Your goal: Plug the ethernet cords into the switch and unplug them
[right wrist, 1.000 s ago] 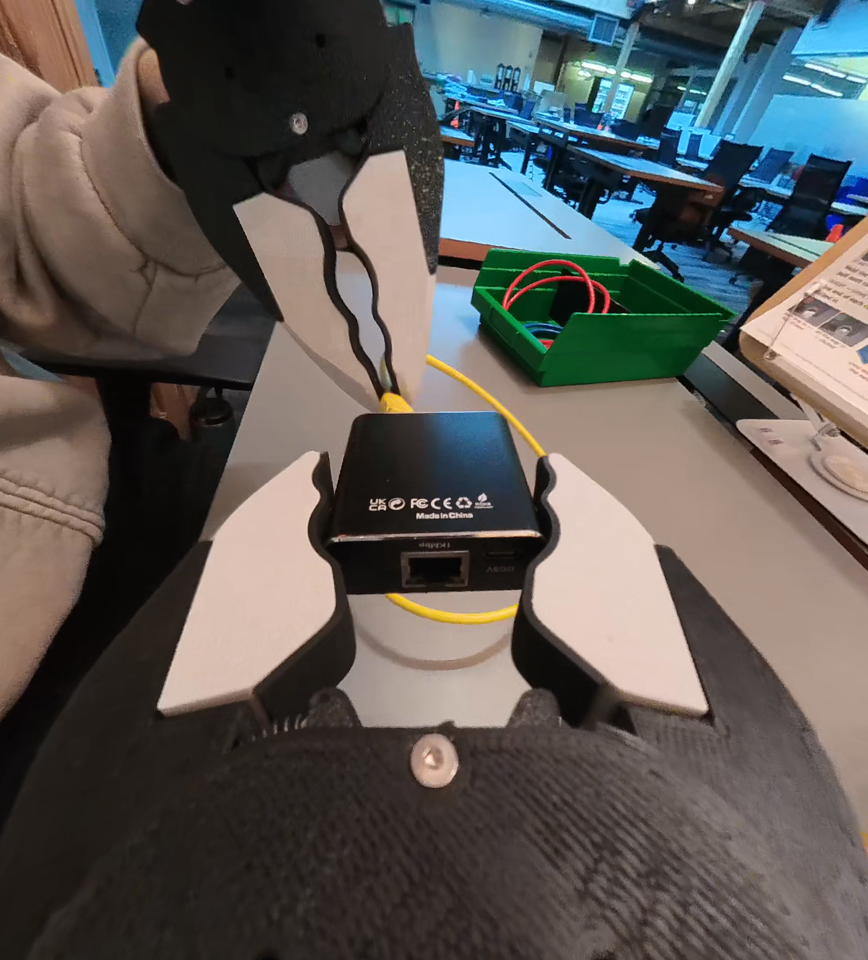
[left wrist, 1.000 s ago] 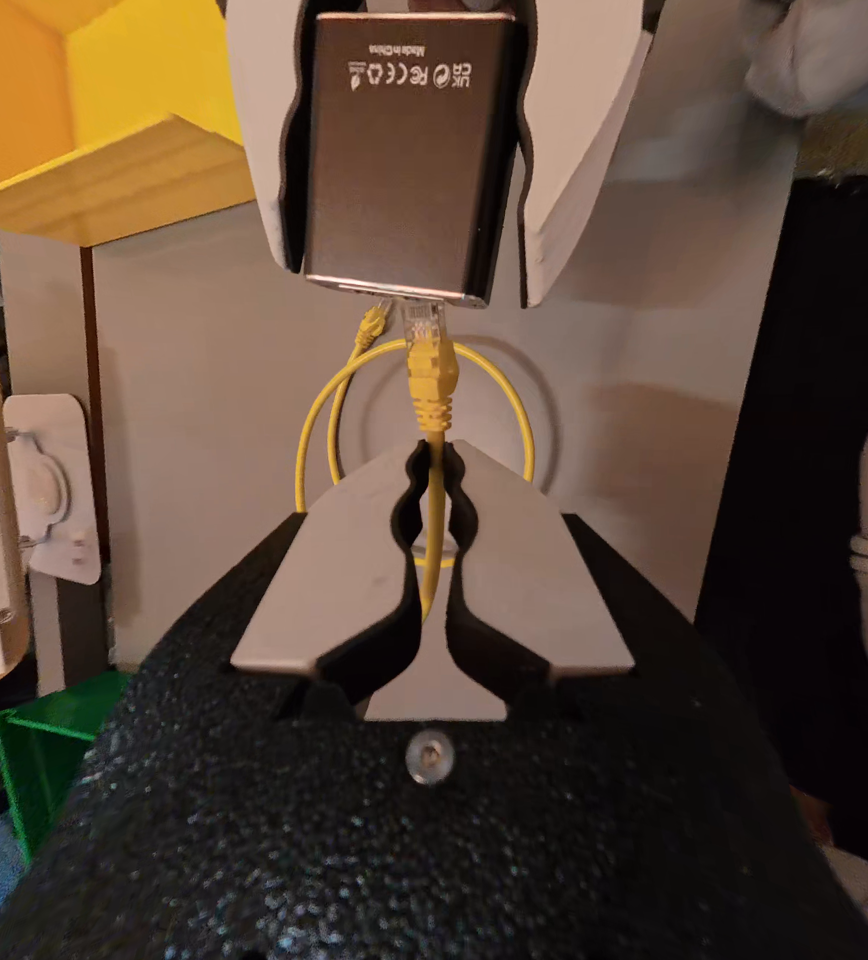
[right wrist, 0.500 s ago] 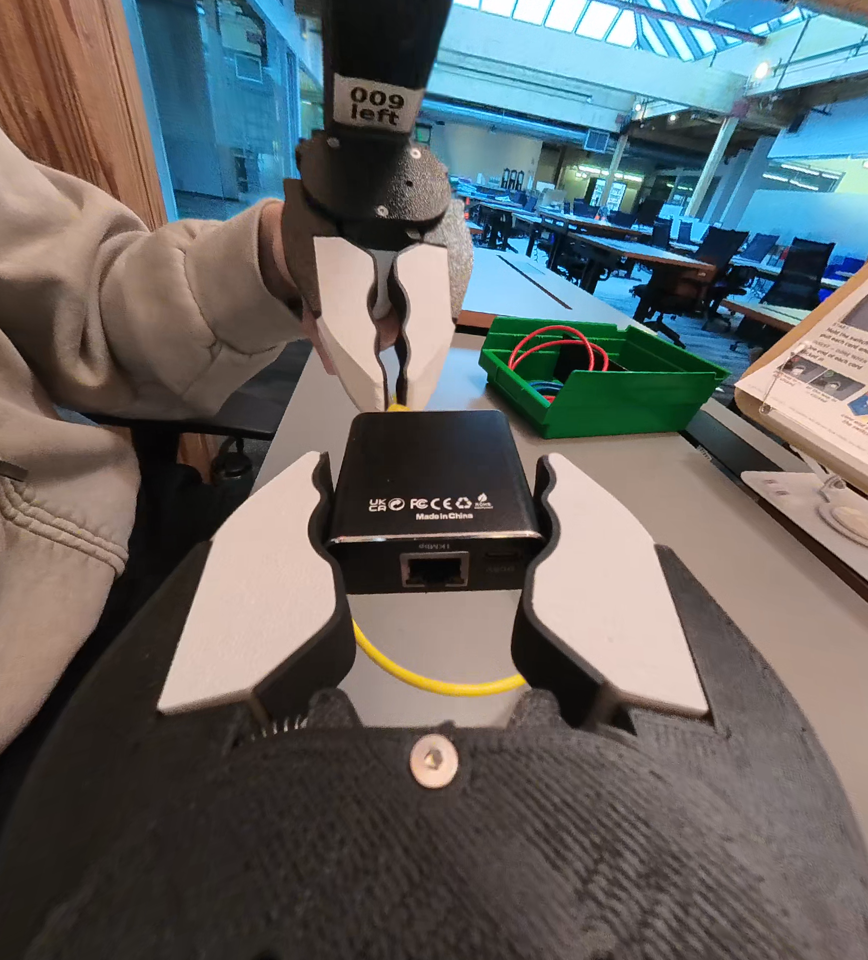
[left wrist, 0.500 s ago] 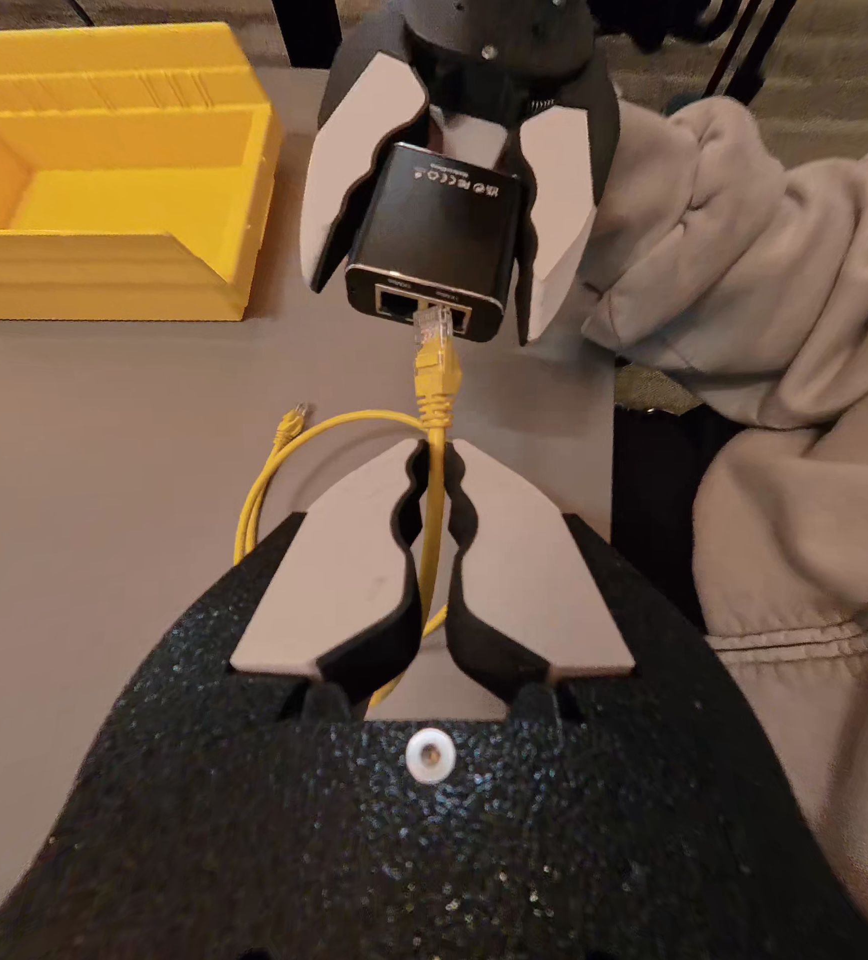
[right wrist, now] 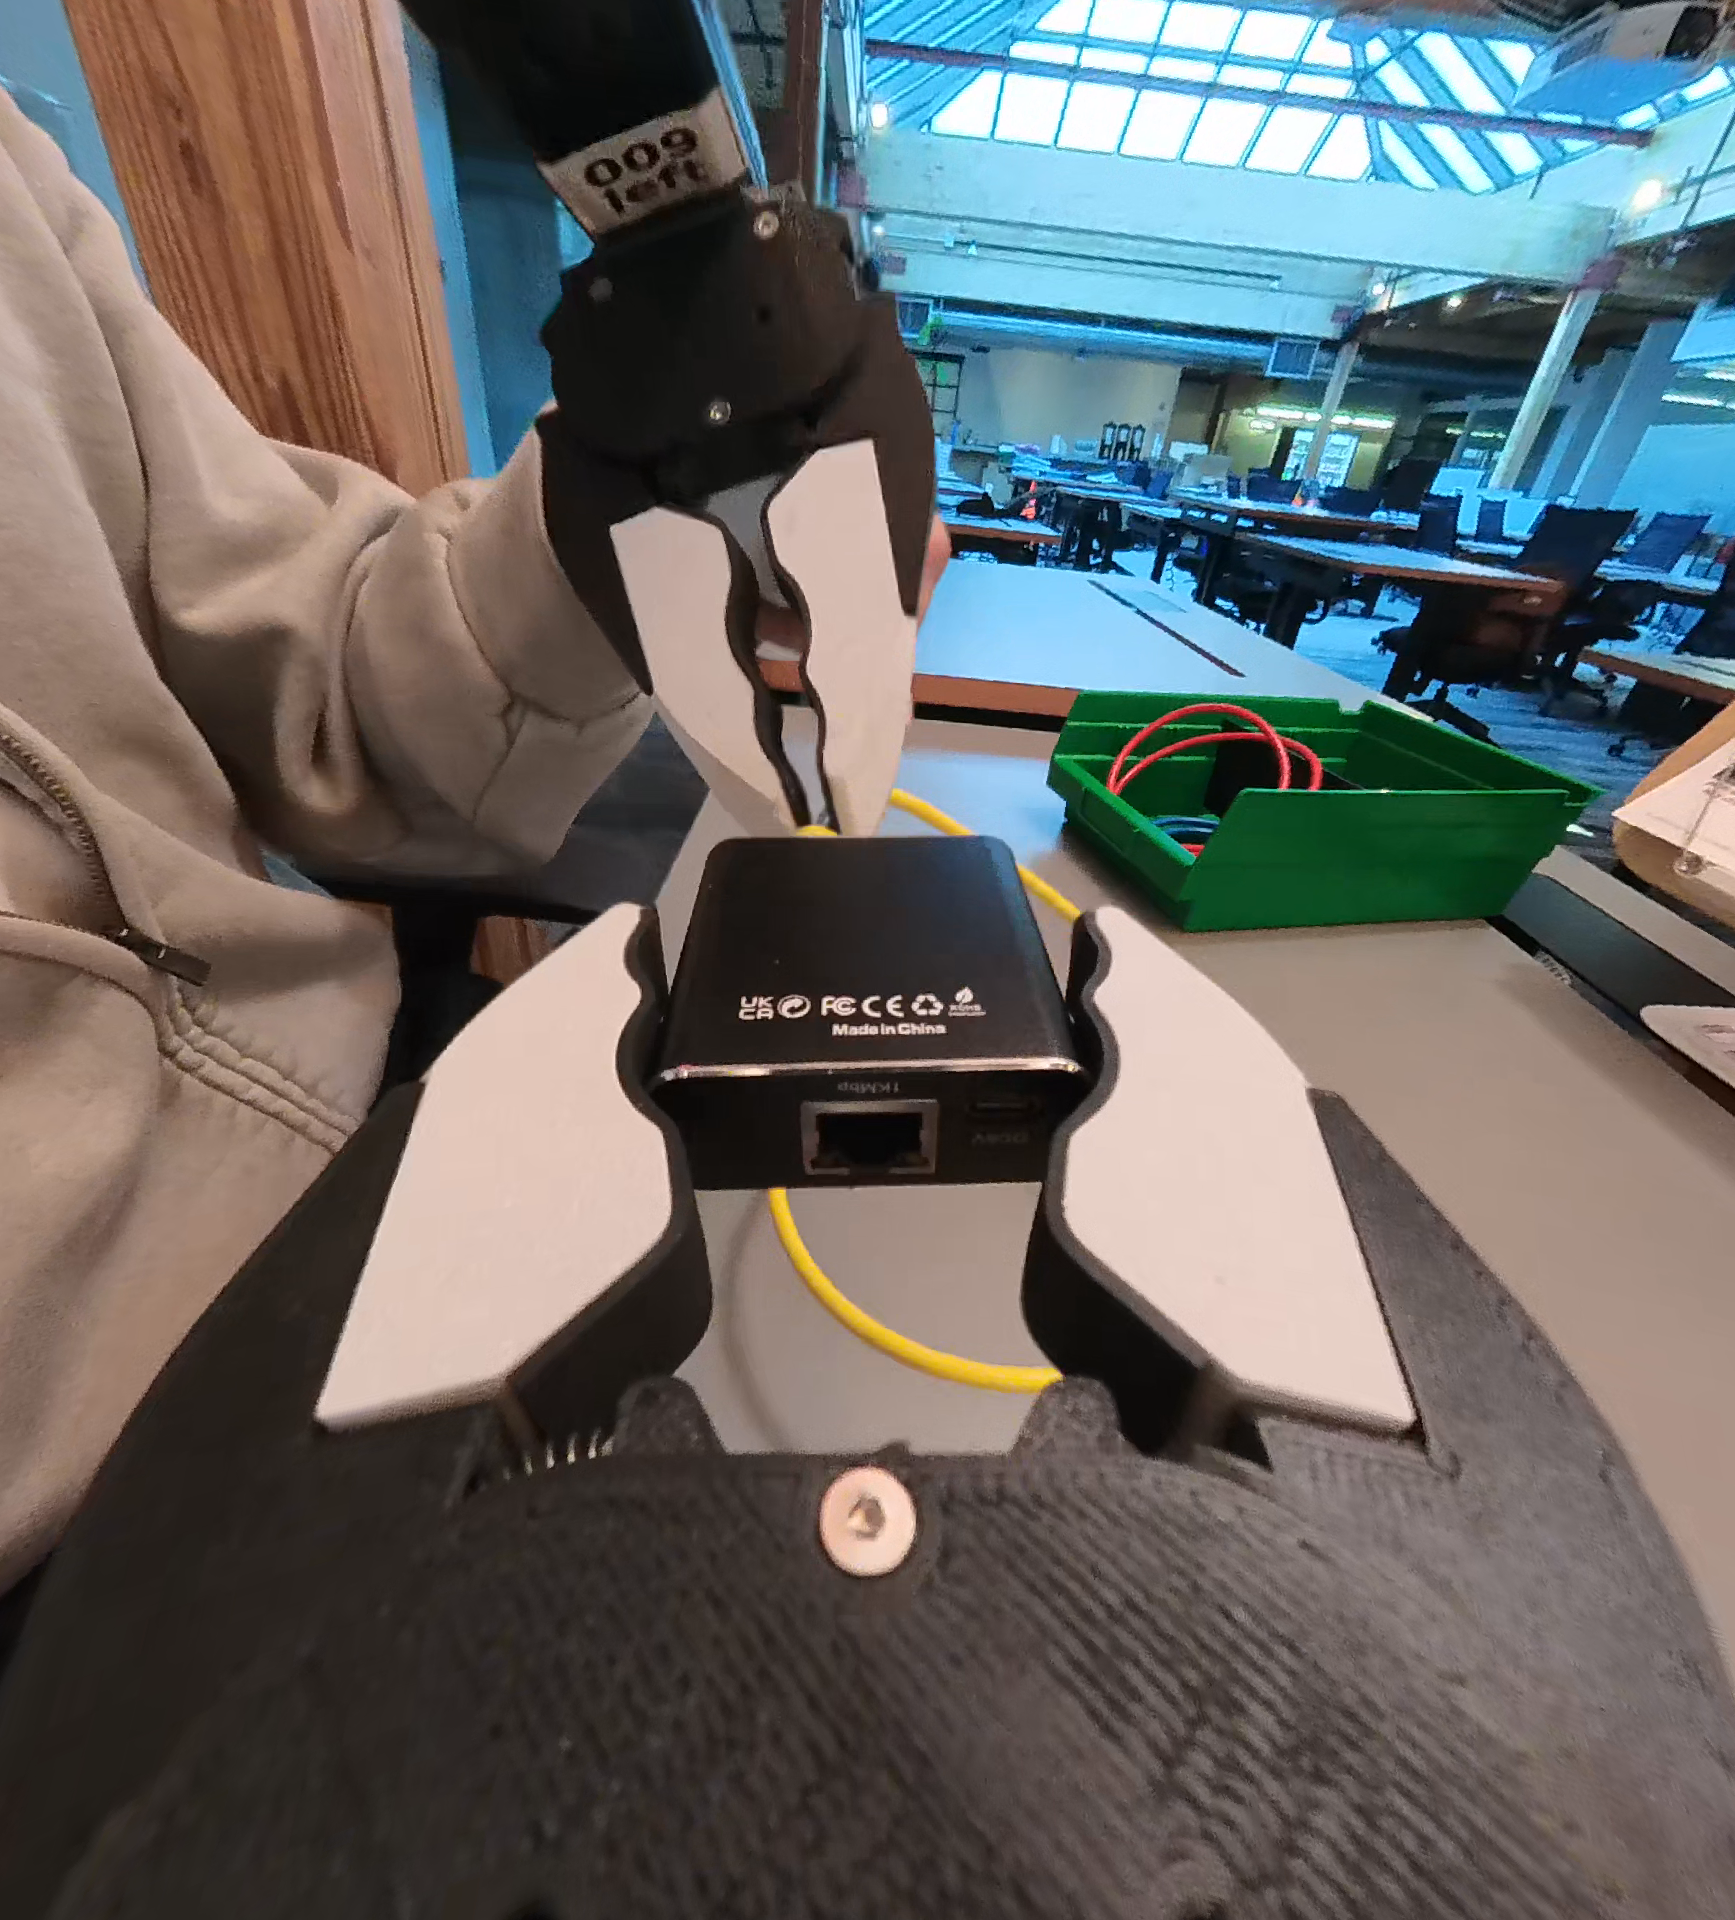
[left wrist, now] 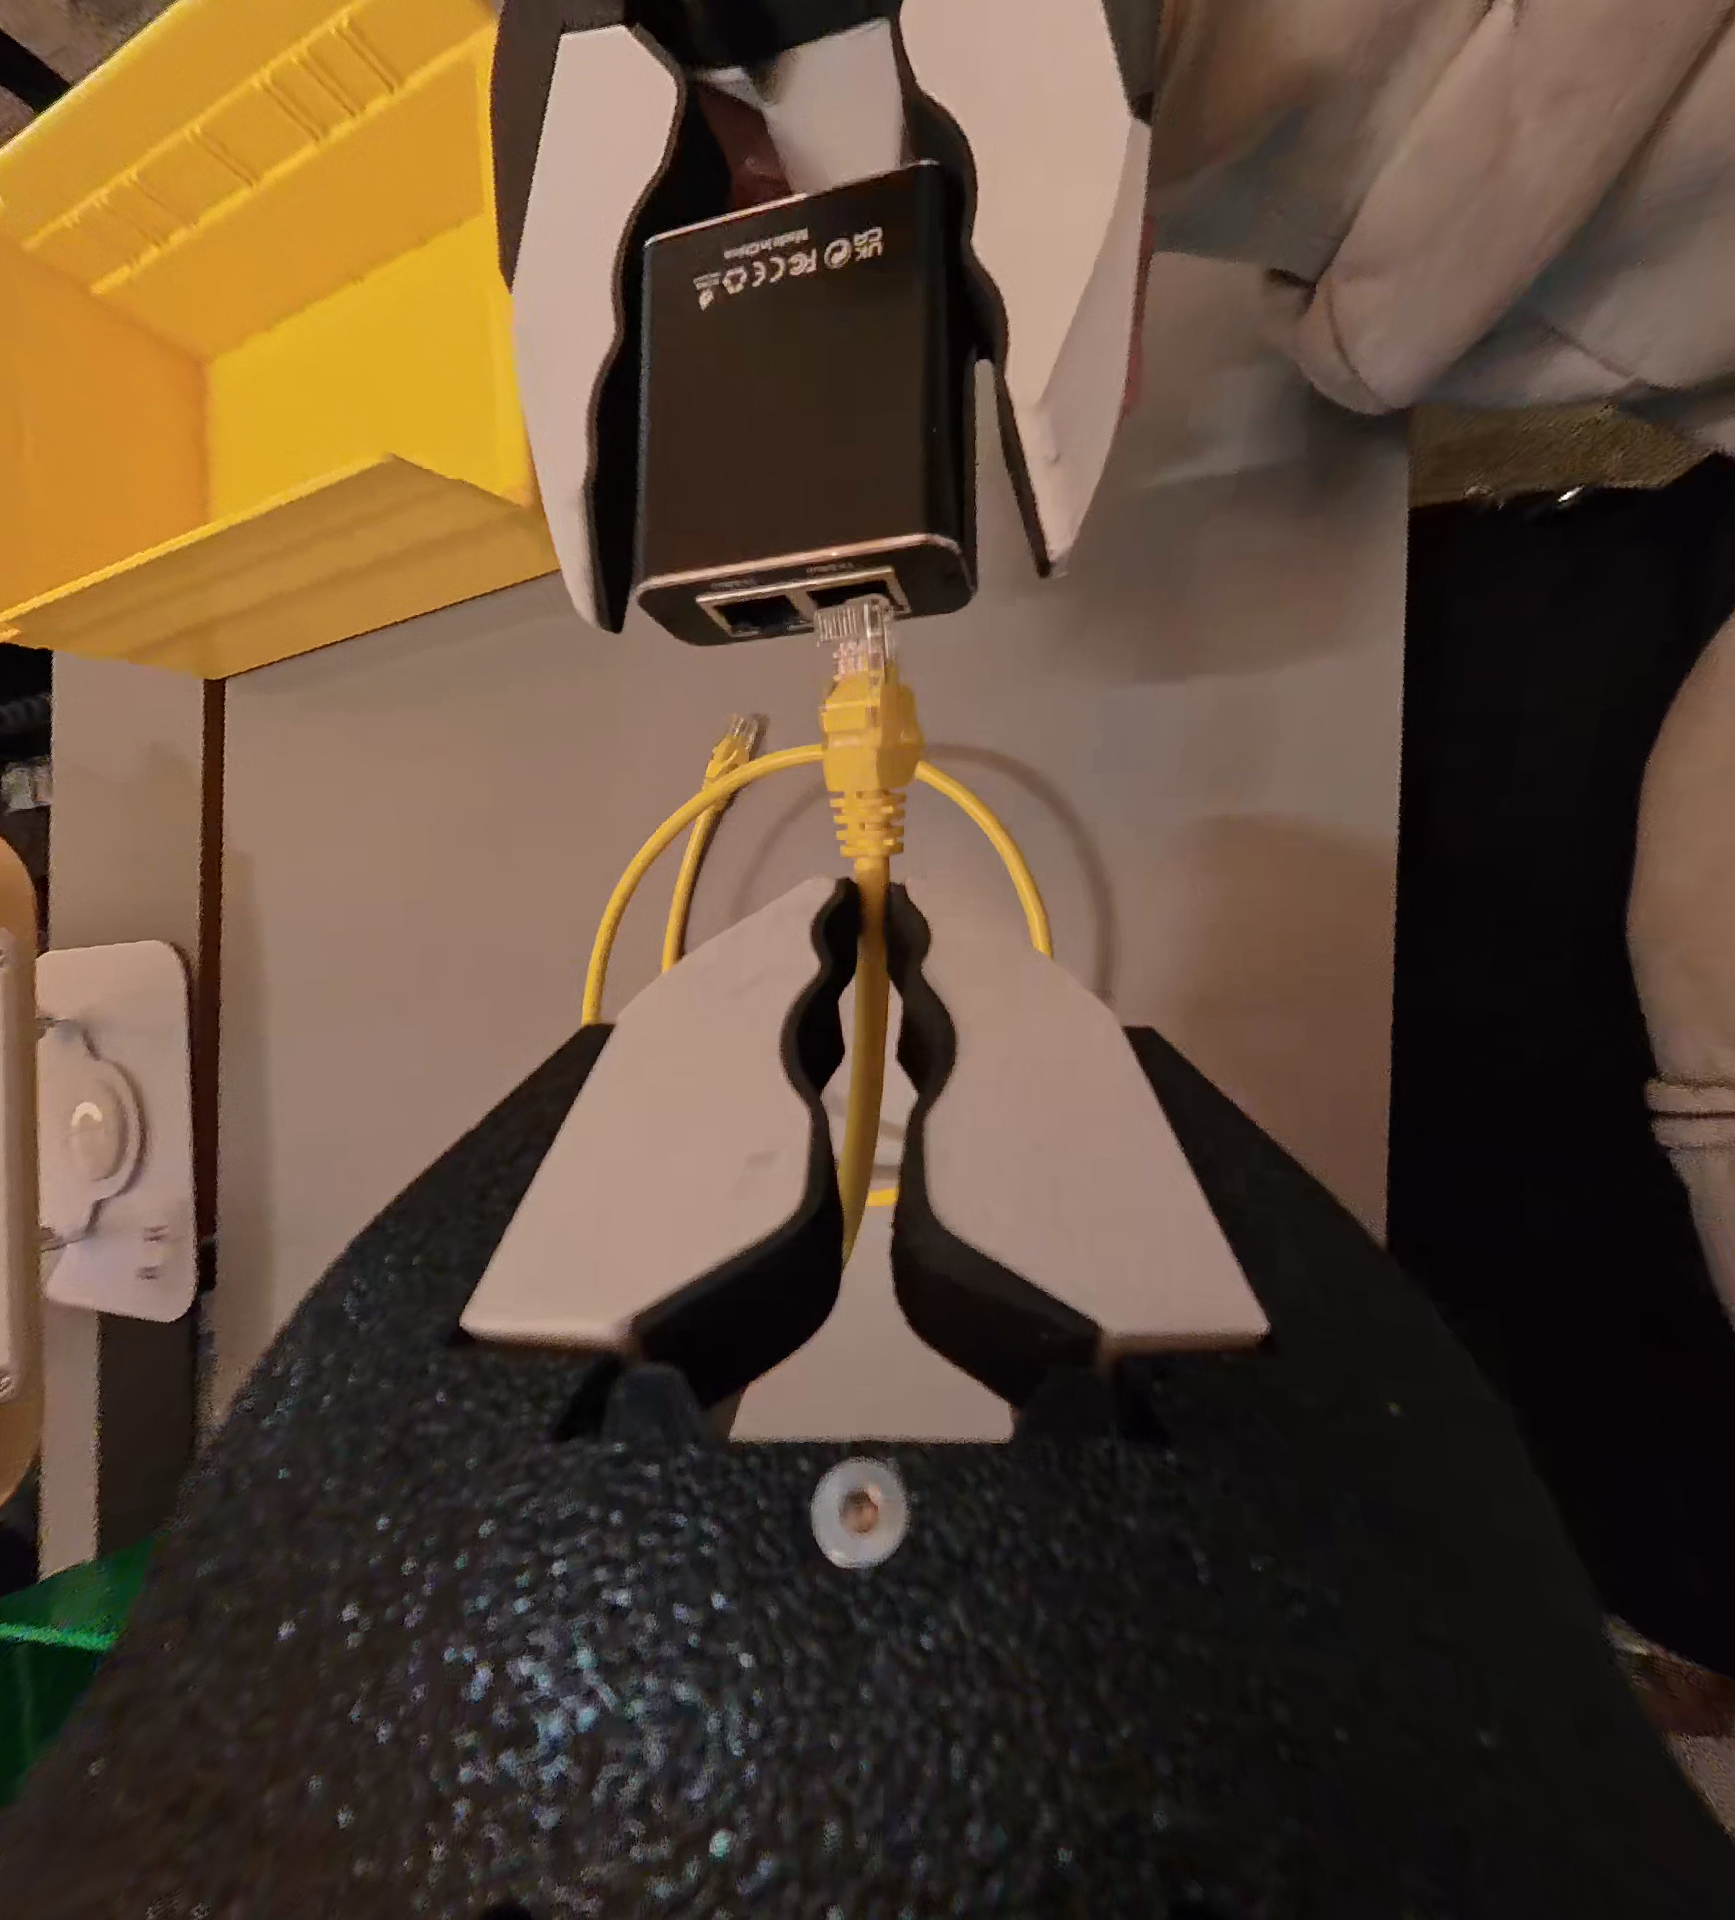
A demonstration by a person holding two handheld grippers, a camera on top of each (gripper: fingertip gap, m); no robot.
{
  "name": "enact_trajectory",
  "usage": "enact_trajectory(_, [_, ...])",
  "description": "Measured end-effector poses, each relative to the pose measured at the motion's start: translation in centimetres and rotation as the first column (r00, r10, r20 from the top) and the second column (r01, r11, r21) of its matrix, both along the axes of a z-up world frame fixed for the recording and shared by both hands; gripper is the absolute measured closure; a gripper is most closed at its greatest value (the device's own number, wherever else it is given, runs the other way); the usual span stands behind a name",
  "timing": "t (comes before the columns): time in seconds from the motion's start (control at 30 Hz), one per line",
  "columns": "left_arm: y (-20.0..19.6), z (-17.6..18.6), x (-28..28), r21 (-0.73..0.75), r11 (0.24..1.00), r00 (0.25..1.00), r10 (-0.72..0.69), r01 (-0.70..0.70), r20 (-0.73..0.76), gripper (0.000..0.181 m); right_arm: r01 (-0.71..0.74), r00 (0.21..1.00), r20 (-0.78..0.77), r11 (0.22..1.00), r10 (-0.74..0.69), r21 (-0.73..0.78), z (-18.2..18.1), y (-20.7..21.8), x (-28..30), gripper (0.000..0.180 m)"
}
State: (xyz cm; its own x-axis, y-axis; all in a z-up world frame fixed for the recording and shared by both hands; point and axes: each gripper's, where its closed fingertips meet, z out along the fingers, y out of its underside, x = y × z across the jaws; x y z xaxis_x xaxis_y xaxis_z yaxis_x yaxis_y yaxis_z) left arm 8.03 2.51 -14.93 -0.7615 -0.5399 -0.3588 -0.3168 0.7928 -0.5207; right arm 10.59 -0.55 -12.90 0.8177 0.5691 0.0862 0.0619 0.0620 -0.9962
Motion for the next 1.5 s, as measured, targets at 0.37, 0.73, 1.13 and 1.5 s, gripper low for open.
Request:
enact_trajectory(0.37, [0.1, 0.2, -0.4, 0.105, 0.994, 1.0, 0.001, 0.002, -0.024, 0.176, -0.041, 0.999, -0.032, 0.999, 0.042, 0.014, 0.3, 0.0, -0.6, 0.104])
enact_trajectory(0.73, [0.5, 1.9, -0.8, 0.075, 0.996, 0.999, 0.04, -0.038, -0.023, 0.176, -0.113, 0.972, -0.185, 0.981, 0.142, 0.156, 2.5, -1.5, -0.2, 0.105])
enact_trajectory(1.13, [-0.3, 1.3, -0.6, 0.124, 0.992, 0.999, 0.015, -0.009, -0.044, 0.176, -0.081, 0.992, -0.091, 0.992, 0.09, 0.097, 1.8, -0.7, -0.8, 0.104])
enact_trajectory(1.5, [0.9, -0.1, -0.4, 0.229, 0.973, 0.996, 0.054, -0.037, -0.068, 0.175, 0.032, 0.996, 0.087, 0.997, -0.025, -0.073, -0.5, 0.4, -0.5, 0.104])
